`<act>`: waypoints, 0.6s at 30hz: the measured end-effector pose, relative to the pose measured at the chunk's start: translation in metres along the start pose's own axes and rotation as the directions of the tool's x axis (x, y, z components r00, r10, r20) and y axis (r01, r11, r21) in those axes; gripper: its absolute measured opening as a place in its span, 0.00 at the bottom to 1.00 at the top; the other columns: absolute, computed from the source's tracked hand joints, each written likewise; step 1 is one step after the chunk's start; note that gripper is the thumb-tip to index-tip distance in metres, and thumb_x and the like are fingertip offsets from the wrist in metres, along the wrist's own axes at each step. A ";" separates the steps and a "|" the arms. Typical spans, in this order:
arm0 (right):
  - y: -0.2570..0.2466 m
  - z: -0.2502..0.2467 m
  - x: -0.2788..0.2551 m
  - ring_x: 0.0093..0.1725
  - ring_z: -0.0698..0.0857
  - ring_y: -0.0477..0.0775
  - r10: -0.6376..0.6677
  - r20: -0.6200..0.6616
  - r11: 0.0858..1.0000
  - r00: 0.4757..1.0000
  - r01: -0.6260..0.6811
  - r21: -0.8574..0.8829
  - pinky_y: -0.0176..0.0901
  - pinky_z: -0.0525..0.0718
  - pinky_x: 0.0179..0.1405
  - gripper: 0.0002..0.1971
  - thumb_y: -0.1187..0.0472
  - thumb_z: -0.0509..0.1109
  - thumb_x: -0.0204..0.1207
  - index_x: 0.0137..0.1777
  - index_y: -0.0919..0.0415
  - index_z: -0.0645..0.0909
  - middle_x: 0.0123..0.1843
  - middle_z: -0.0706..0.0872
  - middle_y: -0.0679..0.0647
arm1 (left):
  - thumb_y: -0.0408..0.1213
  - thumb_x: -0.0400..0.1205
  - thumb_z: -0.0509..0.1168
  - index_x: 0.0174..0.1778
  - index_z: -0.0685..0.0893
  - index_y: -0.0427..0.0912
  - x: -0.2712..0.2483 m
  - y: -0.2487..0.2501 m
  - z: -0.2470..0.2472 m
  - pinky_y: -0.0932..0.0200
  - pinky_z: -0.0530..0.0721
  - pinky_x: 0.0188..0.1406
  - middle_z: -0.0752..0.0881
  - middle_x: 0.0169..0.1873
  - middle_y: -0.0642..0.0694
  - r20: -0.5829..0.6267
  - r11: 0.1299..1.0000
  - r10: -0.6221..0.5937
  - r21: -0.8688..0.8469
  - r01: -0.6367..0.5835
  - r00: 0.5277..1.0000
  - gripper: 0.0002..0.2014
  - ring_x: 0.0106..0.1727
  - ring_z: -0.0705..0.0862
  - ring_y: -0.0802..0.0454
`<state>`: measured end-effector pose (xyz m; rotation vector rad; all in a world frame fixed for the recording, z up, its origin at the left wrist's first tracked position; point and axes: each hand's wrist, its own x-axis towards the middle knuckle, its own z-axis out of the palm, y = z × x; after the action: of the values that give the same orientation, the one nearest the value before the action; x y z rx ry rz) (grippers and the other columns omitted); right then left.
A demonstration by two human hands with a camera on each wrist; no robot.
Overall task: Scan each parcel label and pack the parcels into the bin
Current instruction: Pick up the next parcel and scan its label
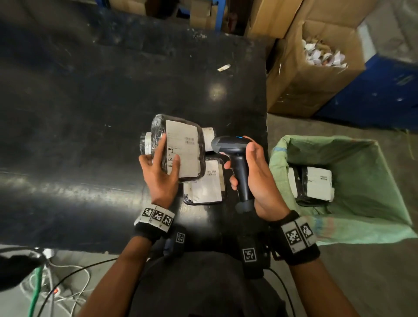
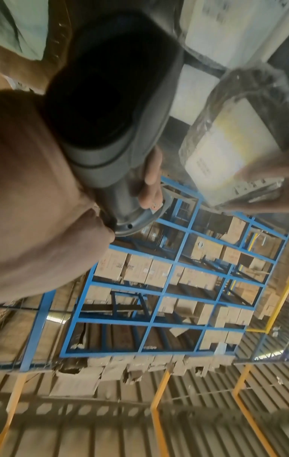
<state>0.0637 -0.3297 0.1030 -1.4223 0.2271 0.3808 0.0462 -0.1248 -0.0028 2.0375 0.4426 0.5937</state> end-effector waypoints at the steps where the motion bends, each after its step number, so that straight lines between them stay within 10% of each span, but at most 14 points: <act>1: -0.003 0.001 -0.001 0.29 0.81 0.54 -0.003 0.000 1.000 1.000 0.003 -0.002 0.43 0.80 0.23 0.26 0.37 0.54 0.82 0.76 0.47 0.68 0.47 0.87 0.61 | 0.41 0.81 0.74 0.81 0.73 0.56 -0.001 0.003 0.003 0.59 0.82 0.62 0.74 0.62 0.34 0.006 1.000 0.005 -0.024 -0.005 1.000 0.31 0.57 0.80 0.44; 6: -0.009 0.000 0.000 0.25 0.82 0.48 0.015 -0.008 1.000 1.000 -0.015 -0.022 0.40 0.79 0.20 0.37 0.31 0.54 0.76 0.79 0.53 0.67 0.46 0.88 0.58 | 0.37 0.82 0.74 0.80 0.75 0.52 -0.004 0.009 0.012 0.82 0.72 0.66 0.73 0.70 0.31 0.033 0.993 0.030 -0.112 -0.026 0.999 0.30 0.66 0.78 0.48; 18: -0.013 -0.002 -0.005 0.24 0.77 0.52 0.032 0.005 0.997 0.999 -0.032 0.070 0.41 0.78 0.21 0.27 0.38 0.51 0.85 0.75 0.55 0.68 0.44 0.85 0.61 | 0.36 0.81 0.75 0.80 0.77 0.50 0.002 0.010 0.016 0.85 0.69 0.65 0.71 0.64 0.44 0.007 0.995 0.029 -0.101 -0.028 1.000 0.30 0.61 0.76 0.67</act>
<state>0.0647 -0.3340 0.1167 -1.3502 0.2578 0.3987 0.0575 -0.1400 -0.0014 1.9524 0.3717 0.6122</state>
